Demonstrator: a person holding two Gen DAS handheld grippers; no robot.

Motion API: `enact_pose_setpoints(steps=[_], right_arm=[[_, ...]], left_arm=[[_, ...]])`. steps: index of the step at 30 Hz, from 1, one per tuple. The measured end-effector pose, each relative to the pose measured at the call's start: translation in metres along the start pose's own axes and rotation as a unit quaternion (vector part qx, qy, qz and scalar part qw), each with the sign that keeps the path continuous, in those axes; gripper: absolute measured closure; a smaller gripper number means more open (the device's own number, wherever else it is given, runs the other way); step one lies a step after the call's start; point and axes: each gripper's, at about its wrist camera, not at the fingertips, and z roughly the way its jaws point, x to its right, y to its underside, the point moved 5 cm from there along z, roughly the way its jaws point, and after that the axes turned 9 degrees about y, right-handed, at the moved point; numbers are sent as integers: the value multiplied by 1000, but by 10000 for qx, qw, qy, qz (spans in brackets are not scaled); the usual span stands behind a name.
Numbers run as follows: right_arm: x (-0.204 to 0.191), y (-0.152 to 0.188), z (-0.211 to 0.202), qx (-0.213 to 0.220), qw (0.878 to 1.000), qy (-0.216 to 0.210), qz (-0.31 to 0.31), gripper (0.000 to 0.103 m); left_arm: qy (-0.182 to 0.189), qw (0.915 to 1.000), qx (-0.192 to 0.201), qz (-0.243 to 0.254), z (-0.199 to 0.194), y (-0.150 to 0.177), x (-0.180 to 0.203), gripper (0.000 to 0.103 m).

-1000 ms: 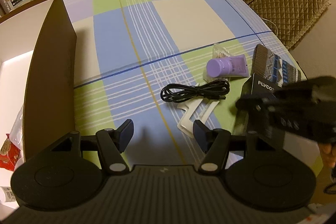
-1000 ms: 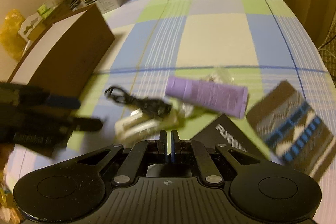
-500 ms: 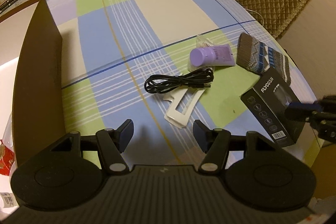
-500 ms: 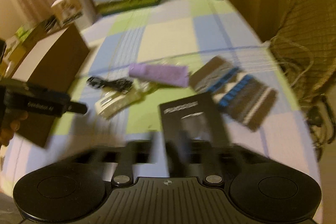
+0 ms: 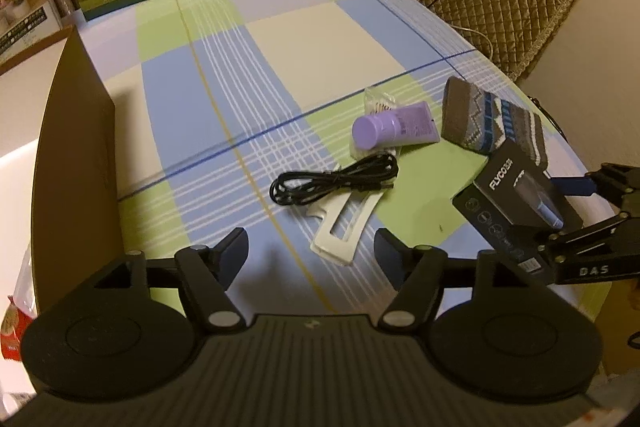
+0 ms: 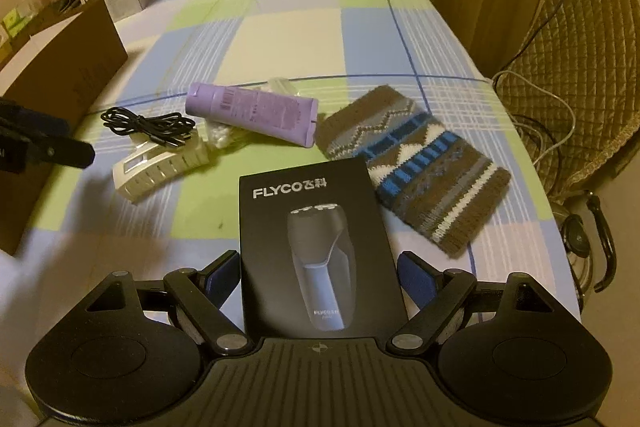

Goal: Organize objects
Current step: 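Grasp the black cable with left tool while right tool grasps the FLYCO shaver box, then carry cable and shaver box into the open box and release both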

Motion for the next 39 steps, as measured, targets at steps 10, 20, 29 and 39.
enact_pose_setpoints(steps=[10, 20, 29, 39], right_arm=[[5, -3, 7, -166, 9993, -197, 268, 20], [11, -2, 8, -223, 9982, -293, 466, 21], [10, -2, 11, -288, 9983, -338, 375, 21], [8, -2, 9, -316, 9986, -322, 281, 22]], left_arm=[[-74, 9929, -90, 1187, 29, -31, 16, 38], [44, 9892, -301, 1435, 54, -25, 18, 76], [142, 9946, -166, 1018, 50, -18, 20, 86], [506, 9987, -8, -29, 33, -2, 13, 90]])
